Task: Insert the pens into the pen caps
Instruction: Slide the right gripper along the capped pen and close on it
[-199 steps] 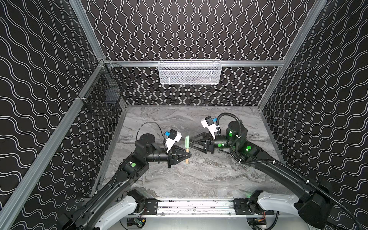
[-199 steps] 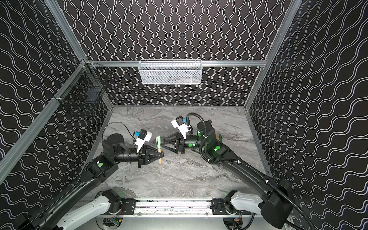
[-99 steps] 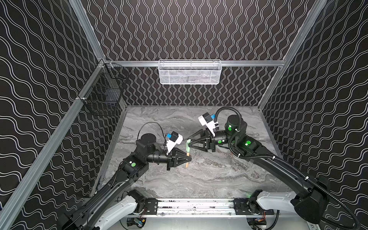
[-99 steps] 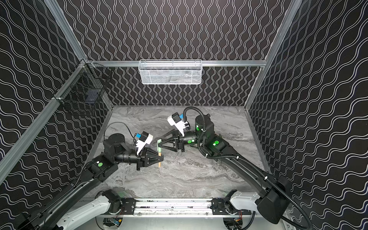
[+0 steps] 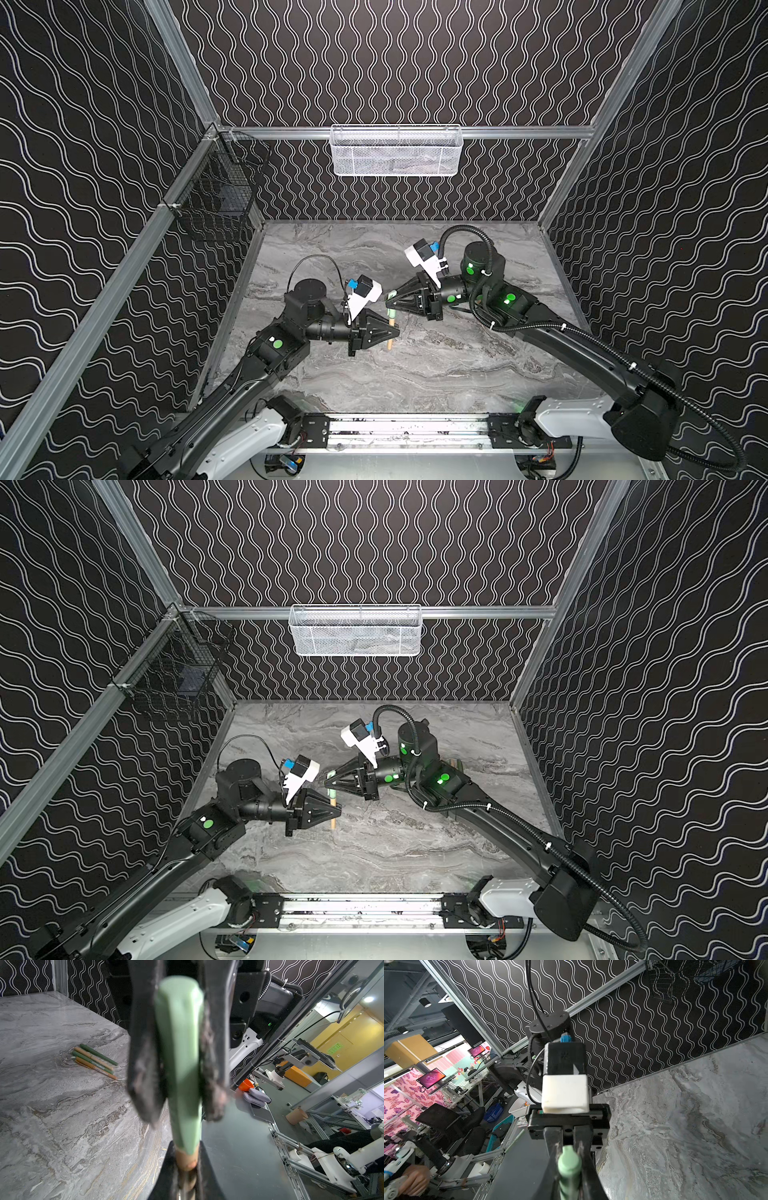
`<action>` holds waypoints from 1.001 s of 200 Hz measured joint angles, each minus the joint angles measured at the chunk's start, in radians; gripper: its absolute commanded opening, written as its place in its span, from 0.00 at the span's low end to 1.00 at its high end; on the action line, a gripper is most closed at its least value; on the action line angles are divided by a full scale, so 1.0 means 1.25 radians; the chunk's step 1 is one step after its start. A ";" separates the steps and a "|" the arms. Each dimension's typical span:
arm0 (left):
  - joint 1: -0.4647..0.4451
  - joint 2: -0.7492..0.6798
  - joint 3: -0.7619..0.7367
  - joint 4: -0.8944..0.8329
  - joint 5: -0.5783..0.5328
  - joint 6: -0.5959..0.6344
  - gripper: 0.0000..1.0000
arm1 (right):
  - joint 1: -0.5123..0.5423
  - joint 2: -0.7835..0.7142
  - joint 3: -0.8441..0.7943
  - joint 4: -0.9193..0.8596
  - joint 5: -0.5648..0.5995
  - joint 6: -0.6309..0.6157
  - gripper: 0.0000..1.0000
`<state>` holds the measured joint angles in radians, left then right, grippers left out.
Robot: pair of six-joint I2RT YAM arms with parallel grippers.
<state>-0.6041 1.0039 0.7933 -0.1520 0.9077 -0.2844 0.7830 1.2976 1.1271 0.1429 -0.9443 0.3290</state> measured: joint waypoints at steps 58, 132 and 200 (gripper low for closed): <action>0.000 -0.008 0.004 -0.029 -0.043 0.001 0.00 | 0.024 -0.021 -0.042 0.029 0.098 0.010 0.00; 0.000 -0.013 -0.023 0.018 -0.098 -0.026 0.00 | 0.076 -0.039 -0.121 0.117 0.286 0.058 0.00; 0.000 0.006 -0.011 -0.067 -0.192 -0.045 0.00 | 0.107 0.011 -0.067 -0.005 0.419 0.108 0.00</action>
<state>-0.6037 1.0115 0.7795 -0.2356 0.6678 -0.3408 0.9165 1.3113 1.0431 0.1371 -0.4210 0.4637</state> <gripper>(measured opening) 0.114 0.150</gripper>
